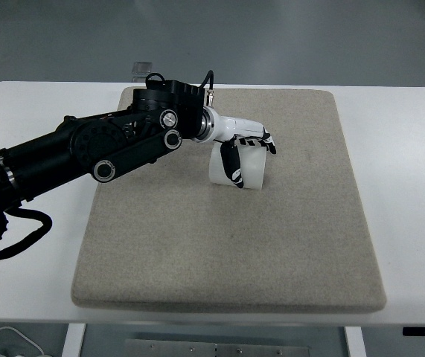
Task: Flip white cup upright
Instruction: 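Close the left hand's fingers around the cup body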
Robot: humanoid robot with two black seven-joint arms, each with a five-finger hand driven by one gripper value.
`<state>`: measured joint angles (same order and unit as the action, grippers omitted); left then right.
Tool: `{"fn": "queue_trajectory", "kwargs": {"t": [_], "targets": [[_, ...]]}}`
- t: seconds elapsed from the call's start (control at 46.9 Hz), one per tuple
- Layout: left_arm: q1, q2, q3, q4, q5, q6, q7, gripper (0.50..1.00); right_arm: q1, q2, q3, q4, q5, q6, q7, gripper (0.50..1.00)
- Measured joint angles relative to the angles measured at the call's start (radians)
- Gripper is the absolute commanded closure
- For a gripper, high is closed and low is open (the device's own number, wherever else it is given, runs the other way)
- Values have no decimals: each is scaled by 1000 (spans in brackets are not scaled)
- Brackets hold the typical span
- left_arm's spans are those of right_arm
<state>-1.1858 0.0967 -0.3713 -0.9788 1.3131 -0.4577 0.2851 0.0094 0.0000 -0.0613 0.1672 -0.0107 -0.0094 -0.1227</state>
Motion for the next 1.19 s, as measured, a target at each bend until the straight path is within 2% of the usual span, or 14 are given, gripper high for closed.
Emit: {"fn": "queue_trajectory", "kwargs": {"t": [0.064, 0.234, 0.341, 0.405, 0.469, 0.511, 0.874, 1.108, 1.193], "targets": [[0, 0, 0, 0, 0, 0, 0, 679, 0, 0, 0, 0, 0, 0, 0, 570], [-1, 0, 0, 0, 7, -4, 0, 806, 0, 0, 0, 0, 0, 0, 0, 570], [-1, 0, 0, 0, 10, -5, 0, 840, 0, 0, 0, 0, 0, 0, 0, 570], [-2, 0, 0, 0, 11, -5, 0, 928, 0, 0, 0, 0, 0, 0, 0, 570], [-2, 0, 0, 0, 11, -6, -2, 958, 0, 0, 0, 0, 0, 0, 0, 570], [-2, 0, 0, 0, 11, -6, -2, 999, 0, 0, 0, 0, 0, 0, 0, 570], [-12, 3, -19, 32, -26, -7, -10, 1000, 0, 0, 0, 0, 0, 0, 0, 570], [-38, 3, -21, 111, -182, -1, -22, 1000, 0, 0, 0, 0, 0, 0, 0, 570], [-39, 4, -29, 139, -250, 0, -46, 1000, 0, 0, 0, 0, 0, 0, 0, 570]]}}
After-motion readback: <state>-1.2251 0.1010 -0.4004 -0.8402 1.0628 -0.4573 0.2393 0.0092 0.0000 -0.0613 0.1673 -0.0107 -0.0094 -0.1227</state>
